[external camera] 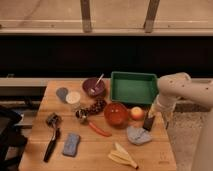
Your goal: Place eraser in metal cup
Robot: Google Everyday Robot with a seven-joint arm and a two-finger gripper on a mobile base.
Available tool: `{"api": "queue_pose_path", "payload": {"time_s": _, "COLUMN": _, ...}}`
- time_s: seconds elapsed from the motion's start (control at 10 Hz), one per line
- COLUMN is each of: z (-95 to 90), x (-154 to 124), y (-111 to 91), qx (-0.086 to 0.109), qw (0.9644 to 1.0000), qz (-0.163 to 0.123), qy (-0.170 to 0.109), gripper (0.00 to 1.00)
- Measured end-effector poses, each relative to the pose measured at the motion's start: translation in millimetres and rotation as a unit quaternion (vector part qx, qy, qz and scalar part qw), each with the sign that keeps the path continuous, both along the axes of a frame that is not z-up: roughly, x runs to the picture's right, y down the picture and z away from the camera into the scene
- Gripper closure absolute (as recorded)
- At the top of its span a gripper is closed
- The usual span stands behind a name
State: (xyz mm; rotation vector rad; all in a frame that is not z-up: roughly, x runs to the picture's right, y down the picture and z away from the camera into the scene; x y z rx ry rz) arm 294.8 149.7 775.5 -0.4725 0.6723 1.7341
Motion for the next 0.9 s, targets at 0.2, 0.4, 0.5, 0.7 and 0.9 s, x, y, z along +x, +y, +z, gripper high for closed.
{"api": "queue_pose_path", "payload": {"time_s": 0.2, "z": 10.1, "x": -8, "y": -8, "qx": 0.000, "qw": 1.0000, "qz": -0.001, "qy": -0.001, "gripper": 0.37}}
{"api": "queue_pose_path", "payload": {"time_s": 0.4, "z": 18.8, "x": -7, "y": -10, "qx": -0.004, "qw": 1.0000, "qz": 0.007, "qy": -0.003, "gripper": 0.37}}
{"api": "queue_pose_path", "payload": {"time_s": 0.5, "z": 24.4, "x": -6, "y": -12, "qx": -0.006, "qw": 0.9999, "qz": 0.013, "qy": -0.004, "gripper": 0.37}}
{"api": "queue_pose_path", "payload": {"time_s": 0.7, "z": 32.2, "x": -2, "y": -16, "qx": -0.007, "qw": 0.9997, "qz": 0.021, "qy": -0.002, "gripper": 0.37}}
{"api": "queue_pose_path", "payload": {"time_s": 0.9, "z": 42.3, "x": 0, "y": -19, "qx": -0.008, "qw": 0.9997, "qz": 0.024, "qy": 0.002, "gripper": 0.37}}
